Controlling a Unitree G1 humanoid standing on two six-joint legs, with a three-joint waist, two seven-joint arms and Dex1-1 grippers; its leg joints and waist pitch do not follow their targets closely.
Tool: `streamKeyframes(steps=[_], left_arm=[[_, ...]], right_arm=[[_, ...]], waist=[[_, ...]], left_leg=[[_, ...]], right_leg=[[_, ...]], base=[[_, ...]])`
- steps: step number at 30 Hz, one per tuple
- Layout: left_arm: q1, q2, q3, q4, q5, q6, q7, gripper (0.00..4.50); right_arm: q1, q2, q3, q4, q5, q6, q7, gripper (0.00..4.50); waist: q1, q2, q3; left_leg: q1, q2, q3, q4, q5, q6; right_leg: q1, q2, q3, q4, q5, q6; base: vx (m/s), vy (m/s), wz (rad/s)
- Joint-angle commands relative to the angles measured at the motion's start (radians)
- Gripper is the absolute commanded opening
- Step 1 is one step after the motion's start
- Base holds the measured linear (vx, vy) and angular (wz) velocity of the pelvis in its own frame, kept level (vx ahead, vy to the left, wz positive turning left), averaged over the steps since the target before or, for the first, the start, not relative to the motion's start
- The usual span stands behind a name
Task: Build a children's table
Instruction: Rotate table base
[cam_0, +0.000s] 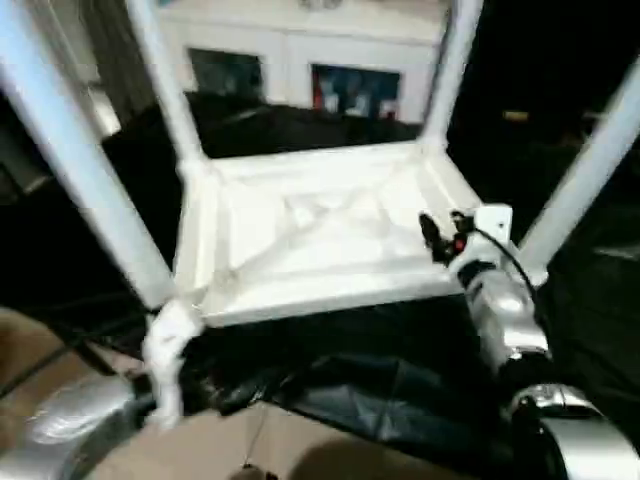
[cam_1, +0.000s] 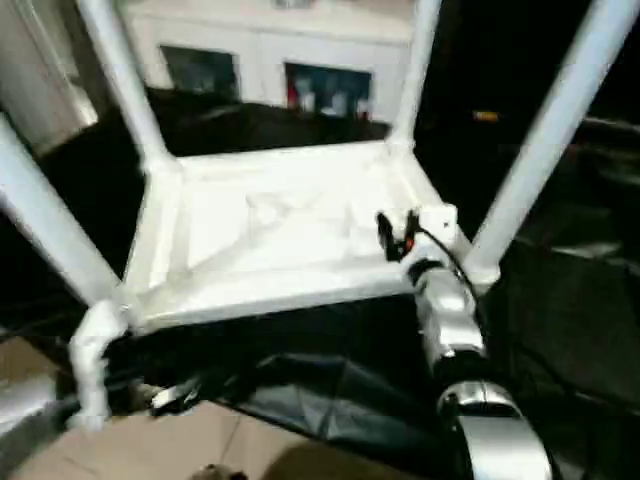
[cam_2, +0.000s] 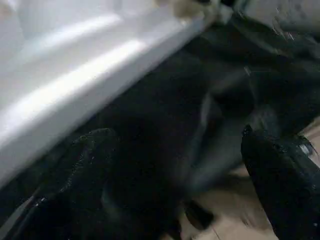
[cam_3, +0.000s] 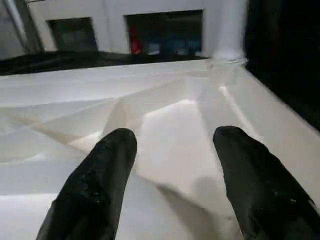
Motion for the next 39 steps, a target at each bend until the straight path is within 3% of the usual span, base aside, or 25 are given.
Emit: streamKeyframes(steps=[1,4,5,7,9,12,14,18,19,22,23,25,26,27,28,29,30,31,32,33,34,35,37,38,39], left_arm=[[0.043,0.039,0.057,-0.056,-0.035,0.041,-0.033,4.49],[0.134,0.104,0.168,-0.083,-0.077,0.107,-0.084,4.49],[0.196,0.157,0.271,-0.069,-0.101,0.123,-0.116,4.49],[0.218,0.197,0.386,-0.006,-0.092,0.101,-0.135,4.49],[0.221,0.244,0.491,0.057,-0.081,0.080,-0.157,4.49],[0.191,0.274,0.565,0.099,-0.108,0.063,-0.160,4.49],[0.146,0.265,0.573,0.114,-0.127,0.043,-0.138,4.49],[0.023,0.193,0.528,0.103,-0.171,-0.001,-0.054,4.49],[-0.024,0.154,0.483,0.106,-0.166,-0.013,-0.022,4.49],[-0.075,0.109,0.428,0.124,-0.140,-0.039,0.001,4.49],[-0.110,0.083,0.391,0.149,-0.110,-0.064,0.022,4.49],[-0.152,0.054,0.361,0.178,-0.090,-0.085,0.044,4.49],[-0.208,0.017,0.326,0.215,-0.070,-0.103,0.083,4.49],[-0.208,0.017,0.326,0.215,-0.070,-0.103,0.083,4.49],[-0.230,0.003,0.312,0.227,-0.068,-0.108,0.093,4.49],[-0.255,-0.012,0.291,0.243,-0.061,-0.117,0.109,4.49],[-0.285,-0.021,0.263,0.278,-0.022,-0.142,0.136,4.49],[-0.285,-0.021,0.263,0.278,-0.022,-0.142,0.136,4.49],[-0.304,-0.025,0.241,0.304,0.005,-0.161,0.159,4.49],[-0.316,-0.032,0.227,0.318,0.017,-0.146,0.187,4.49],[-0.316,-0.035,0.219,0.318,0.020,-0.139,0.195,4.49],[-0.306,-0.049,0.199,0.304,0.032,-0.125,0.206,4.49],[-0.304,-0.055,0.192,0.301,0.039,-0.126,0.212,4.49],[-0.300,-0.084,0.182,0.268,0.030,-0.126,0.237,4.49],[-0.303,-0.100,0.178,0.258,0.032,-0.137,0.256,4.49]], right_arm=[[0.021,0.003,0.006,-0.042,0.007,0.021,-0.003,2.85],[0.044,0.014,0.011,-0.072,0.006,0.036,0.004,2.85],[0.058,0.017,0.013,-0.093,0.002,0.049,0.009,2.85],[0.075,0.013,0.014,-0.108,-0.002,0.063,0.009,2.85],[0.097,0.004,0.016,-0.124,-0.009,0.083,-0.003,2.85],[0.130,-0.002,0.011,-0.162,-0.014,0.105,-0.028,2.85],[0.144,-0.007,0.007,-0.178,-0.023,0.115,-0.056,2.85],[0.174,-0.012,-0.015,-0.204,-0.048,0.120,-0.153,2.85],[0.187,-0.007,-0.028,-0.218,-0.050,0.117,-0.190,2.85],[0.204,0.003,-0.042,-0.245,-0.048,0.121,-0.231,2.85],[0.215,0.009,-0.044,-0.271,-0.047,0.126,-0.244,2.85],[0.227,0.014,-0.040,-0.298,-0.048,0.134,-0.252,2.85],[0.238,0.019,-0.035,-0.323,-0.050,0.144,-0.259,2.85],[0.238,0.019,-0.035,-0.323,-0.050,0.144,-0.259,2.85],[0.239,0.020,-0.032,-0.322,-0.051,0.146,-0.260,2.85],[0.240,0.021,-0.029,-0.319,-0.054,0.150,-0.261,2.85],[0.241,0.024,-0.024,-0.318,-0.058,0.152,-0.260,2.85],[0.241,0.024,-0.024,-0.318,-0.058,0.152,-0.260,2.85],[0.243,0.025,-0.021,-0.320,-0.061,0.155,-0.260,2.85],[0.243,0.026,-0.019,-0.325,-0.061,0.159,-0.259,2.85],[0.244,0.027,-0.019,-0.326,-0.061,0.160,-0.259,2.85],[0.249,0.027,-0.020,-0.340,-0.060,0.172,-0.263,2.85],[0.252,0.027,-0.020,-0.348,-0.060,0.178,-0.266,2.85],[0.253,0.027,-0.023,-0.350,-0.061,0.184,-0.268,2.85],[0.253,0.028,-0.024,-0.348,-0.061,0.185,-0.269,2.85]], waist=[[-0.004,-0.006,-0.045],[-0.012,-0.007,-0.037],[-0.011,-0.009,-0.038],[-0.014,-0.013,-0.032],[-0.015,-0.011,-0.029],[-0.017,-0.008,-0.025],[-0.016,0.000,-0.018],[-0.018,-0.001,-0.024],[-0.022,-0.009,-0.022],[-0.025,-0.011,-0.018],[-0.031,-0.021,-0.019],[-0.029,-0.014,-0.015],[-0.039,-0.014,-0.008],[-0.029,0.007,-0.008],[0.029,0.025,-0.013],[0.109,0.014,-0.022],[0.040,-0.097,-0.058],[0.040,-0.097,-0.058],[0.050,-0.074,-0.018],[0.066,-0.058,-0.019],[0.067,-0.037,-0.043],[0.048,-0.021,-0.068],[0.040,-0.019,-0.064],[0.034,-0.031,-0.067],[0.034,-0.031,-0.067]], left_leg=[[0.036,0.018,-0.019,-0.085,-0.475,-0.015],[0.039,0.014,-0.025,-0.089,-0.550,-0.045],[0.047,0.014,-0.025,-0.088,-0.573,-0.055],[0.042,0.011,-0.029,-0.090,-0.579,-0.055],[0.052,0.010,-0.033,-0.092,-0.614,-0.064],[0.054,0.013,-0.039,-0.103,-0.653,-0.070],[0.073,0.015,-0.045,-0.114,-0.748,-0.087],[0.070,0.014,-0.047,-0.118,-0.753,-0.093],[0.063,0.014,-0.047,-0.121,-0.742,-0.090],[0.072,0.009,-0.047,-0.121,-0.752,-0.085],[0.072,0.008,-0.049,-0.122,-0.753,-0.078],[0.083,0.005,-0.047,-0.119,-0.753,-0.080],[0.119,-0.005,-0.041,-0.099,-0.764,-0.071],[0.031,0.029,-0.033,-0.186,-0.836,-0.063],[-0.083,0.057,-0.011,-0.250,-0.923,-0.086],[-0.068,0.037,0.084,-0.247,-0.850,-0.071],[0.103,0.010,0.021,-0.021,-0.483,-0.071],[0.103,0.010,0.021,-0.021,-0.483,-0.071],[0.026,-0.008,-0.071,0.072,-0.113,0.003],[0.026,0.004,-0.076,0.033,-0.128,-0.020],[0.053,0.020,-0.064,-0.046,-0.231,-0.084],[0.072,0.034,-0.070,-0.069,-0.304,-0.088],[0.049,0.027,-0.066,-0.073,-0.249,-0.070],[0.036,0.016,-0.055,-0.067,-0.203,-0.053],[0.036,0.016,-0.055,-0.067,-0.203,-0.053]], right_leg=[[0.013,-0.033,0.032,-0.100,-0.478,-0.130],[0.005,-0.030,0.031,-0.110,-0.555,-0.092],[-0.001,-0.030,0.032,-0.115,-0.572,-0.080],[0.001,-0.031,0.032,-0.120,-0.587,-0.069],[-0.004,-0.029,0.027,-0.130,-0.608,-0.057],[0.002,-0.028,0.023,-0.131,-0.600,-0.057],[0.000,-0.021,0.014,-0.137,-0.594,-0.068],[0.015,-0.027,0.012,-0.133,-0.555,-0.077],[0.024,-0.030,0.010,-0.133,-0.572,-0.067],[0.023,-0.030,-0.001,-0.149,-0.642,-0.041],[0.030,-0.027,-0.010,-0.156,-0.674,-0.024],[0.023,-0.024,-0.012,-0.165,-0.706,-0.014],[0.002,-0.010,-0.057,-0.209,-0.751,0.004],[0.102,0.016,-0.083,-0.085,-0.579,-0.022],[0.187,0.016,-0.058,0.133,-0.390,-0.053],[0.128,0.036,-0.019,0.145,-0.335,-0.054],[0.009,-0.075,0.072,-0.074,-0.848,0.048],[0.009,-0.075,0.072,-0.074,-0.848,0.048],[0.034,-0.154,0.146,-0.155,-1.060,-0.041],[0.048,-0.144,0.115,-0.142,-0.983,-0.059],[0.044,-0.056,0.064,-0.077,-0.605,-0.100],[0.038,-0.014,0.049,-0.021,-0.130,-0.166],[0.053,-0.011,0.047,-0.020,0.001,-0.185],[0.066,-0.018,0.051,-0.025,0.062,-0.190],[0.066,-0.018,0.051,-0.025,0.062,-0.190]], base=[[0.000,0.000,0.00],[0.000,0.000,0.00],[0.000,0.000,0.00],[0.000,0.000,0.00],[0.000,0.000,0.00],[0.000,0.000,0.00],[0.000,0.000,0.00],[0.000,0.000,0.00],[0.000,0.000,0.00],[0.000,0.000,0.00],[0.000,0.000,0.00],[-0.028,-0.007,0.01],[-0.056,-0.015,0.02],[-0.102,-0.025,-0.02],[-0.118,-0.022,0.09],[-0.118,-0.022,0.09],[0.004,-0.120,0.10],[0.043,-0.135,-0.10],[0.043,-0.135,-0.10],[0.000,0.000,0.00],[0.000,0.000,0.00],[0.000,0.000,0.00],[0.000,0.000,0.00],[0.000,0.000,0.00],[0.000,0.000,0.00]])
